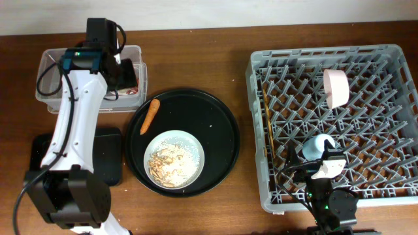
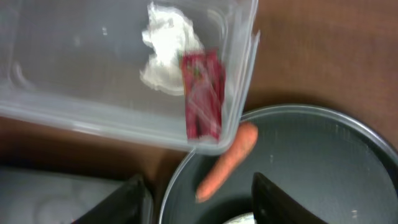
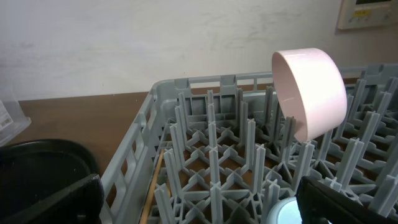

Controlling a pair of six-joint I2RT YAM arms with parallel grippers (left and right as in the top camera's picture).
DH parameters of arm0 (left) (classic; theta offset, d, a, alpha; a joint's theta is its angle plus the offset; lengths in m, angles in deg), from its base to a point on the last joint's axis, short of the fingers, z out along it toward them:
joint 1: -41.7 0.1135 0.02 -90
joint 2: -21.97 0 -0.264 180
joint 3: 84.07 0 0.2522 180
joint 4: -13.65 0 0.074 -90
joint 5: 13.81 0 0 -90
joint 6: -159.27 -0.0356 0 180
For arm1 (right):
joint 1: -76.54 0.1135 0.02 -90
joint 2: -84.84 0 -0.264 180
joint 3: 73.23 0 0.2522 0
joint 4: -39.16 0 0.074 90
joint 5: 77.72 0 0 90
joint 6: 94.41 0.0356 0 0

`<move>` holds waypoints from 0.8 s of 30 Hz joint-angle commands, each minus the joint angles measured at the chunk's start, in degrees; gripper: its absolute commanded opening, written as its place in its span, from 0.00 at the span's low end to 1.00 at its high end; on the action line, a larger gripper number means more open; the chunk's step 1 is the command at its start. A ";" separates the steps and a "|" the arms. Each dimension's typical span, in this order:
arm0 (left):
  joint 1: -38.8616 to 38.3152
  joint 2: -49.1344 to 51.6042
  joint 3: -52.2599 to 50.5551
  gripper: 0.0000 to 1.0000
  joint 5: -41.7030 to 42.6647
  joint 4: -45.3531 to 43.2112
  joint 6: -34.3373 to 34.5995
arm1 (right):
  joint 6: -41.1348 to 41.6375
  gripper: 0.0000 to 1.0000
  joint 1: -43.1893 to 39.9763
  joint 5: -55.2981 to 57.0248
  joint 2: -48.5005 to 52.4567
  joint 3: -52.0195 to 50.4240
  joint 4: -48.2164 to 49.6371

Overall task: Sort waste into correct bins and load items into the dishwasher rack
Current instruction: 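Grasp the carrot with the left gripper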

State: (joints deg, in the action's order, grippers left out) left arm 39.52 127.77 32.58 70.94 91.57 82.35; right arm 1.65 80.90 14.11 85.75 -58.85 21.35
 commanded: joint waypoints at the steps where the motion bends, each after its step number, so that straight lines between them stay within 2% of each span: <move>1: -0.68 -0.76 -2.01 0.46 4.31 4.00 0.17 | 0.35 0.98 -0.26 -0.11 -0.50 -0.31 -0.46; 3: -2.47 -0.76 -6.08 0.46 4.33 3.93 0.15 | 0.37 0.98 -0.26 -0.11 -0.50 -0.31 -0.46; 7: -6.91 -0.76 -16.41 0.46 1.40 -2.10 0.15 | 0.37 0.98 -0.26 -0.11 -0.50 -0.31 -0.46; 12: -10.10 -0.76 -26.91 0.46 -9.73 -13.81 0.15 | 0.35 0.98 -0.26 -0.11 -0.50 -0.31 -0.44; 15: -9.53 -0.76 -30.47 0.47 -13.25 -19.87 0.15 | 0.35 0.98 -0.26 -0.11 -0.50 -0.31 -0.46; 20: -8.41 -0.70 -32.74 0.47 -11.56 -27.21 0.07 | 0.37 0.98 -0.26 -0.09 -0.50 -0.31 -0.46; 24: -8.55 -0.59 -35.28 0.47 -1.75 -31.93 -5.81 | 0.35 0.98 -0.26 -0.11 -0.50 -0.31 -0.46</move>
State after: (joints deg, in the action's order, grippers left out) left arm 31.13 127.62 -0.44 62.48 61.45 81.15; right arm 1.63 80.90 14.11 85.75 -58.85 21.35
